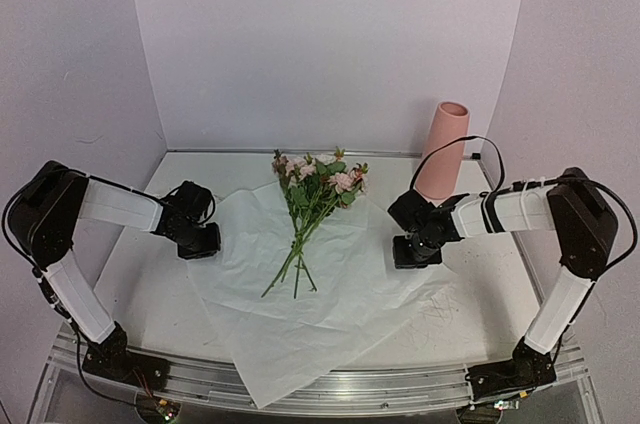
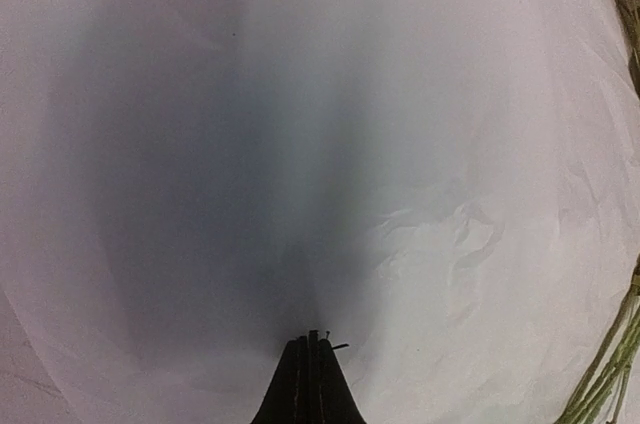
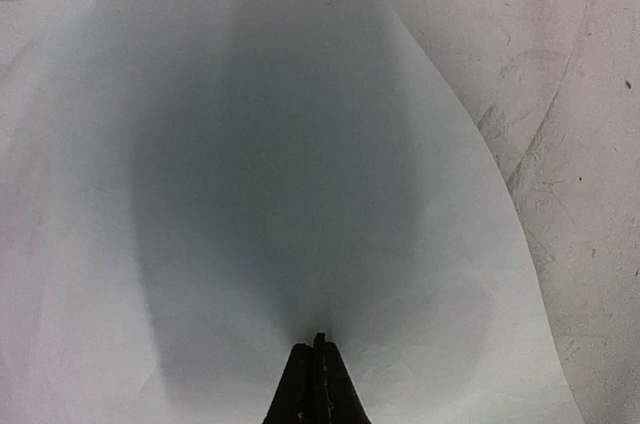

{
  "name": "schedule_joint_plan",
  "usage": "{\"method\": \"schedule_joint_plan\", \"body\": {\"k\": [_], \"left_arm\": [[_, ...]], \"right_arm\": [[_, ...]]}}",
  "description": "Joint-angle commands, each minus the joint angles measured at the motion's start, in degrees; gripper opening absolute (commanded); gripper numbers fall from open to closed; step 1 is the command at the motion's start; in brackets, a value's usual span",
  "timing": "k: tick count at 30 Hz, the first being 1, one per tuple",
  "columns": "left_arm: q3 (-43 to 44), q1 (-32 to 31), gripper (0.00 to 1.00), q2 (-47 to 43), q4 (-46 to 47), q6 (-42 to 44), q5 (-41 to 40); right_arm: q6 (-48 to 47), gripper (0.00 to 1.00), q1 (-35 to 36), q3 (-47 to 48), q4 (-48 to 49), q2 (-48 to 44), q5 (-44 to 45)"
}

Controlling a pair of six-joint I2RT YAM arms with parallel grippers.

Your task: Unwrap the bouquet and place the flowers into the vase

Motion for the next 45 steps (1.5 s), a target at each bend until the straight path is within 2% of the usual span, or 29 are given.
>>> {"method": "schedule_joint_plan", "body": {"k": [1,6,14,21,26,29,32,34,36,40,42,45], "left_arm": [[-1.0,0.3,0.00,0.4,-3.5,-2.7,-1.7],[-4.1,0.3,0.00,-2.9,-4.3,-4.7,-3.5],[-9.8,0.2,0.00,-7.3,-5.1,-8.1,-1.9],[-9.4,0.2,0.01,-12.0,-5.1,-7.0,-1.1],[-3.6,0.2,0.16,-17.6,-5.3,-2.1,2.1],[0.7,0.2,0.28,-18.9,-5.0,1.3,7.2],[3.1,0.0,0.46,-18.7,-2.4,4.1,13.9],[3.7,-0.7,0.52,-17.5,0.3,5.2,18.1],[4.7,-3.2,0.54,-15.8,2.3,6.9,19.3],[8.3,-10.1,0.55,-11.0,2.9,10.1,14.4],[9.4,-11.6,0.56,-9.1,4.2,10.2,14.3],[9.3,-12.0,0.61,-7.5,7.1,10.4,15.5]], "right_arm": [[-0.3,0.00,-1.0,0.0,-2.4,1.2,1.4],[-0.5,0.00,-2.3,0.4,-1.6,2.6,0.9],[1.1,0.00,-4.3,-1.6,-0.9,4.1,0.2],[-0.2,0.00,-5.2,-0.7,-0.5,3.9,-0.5],[-2.0,0.00,-5.2,0.1,-0.9,-1.3,-0.8],[-4.5,0.07,-5.2,0.6,-1.0,-4.3,-2.7],[-6.8,0.12,-5.2,1.6,-1.0,-6.4,-5.6],[-7.7,0.17,-5.2,2.5,-0.8,-7.2,-7.6],[-8.0,0.21,-5.2,3.3,0.5,-7.7,-10.9],[-6.6,0.27,-5.2,2.9,7.8,-7.9,-20.2],[-4.3,0.29,-4.9,3.3,11.7,-6.3,-24.4],[-1.1,0.34,-3.1,6.2,14.5,-2.2,-25.0]]}}
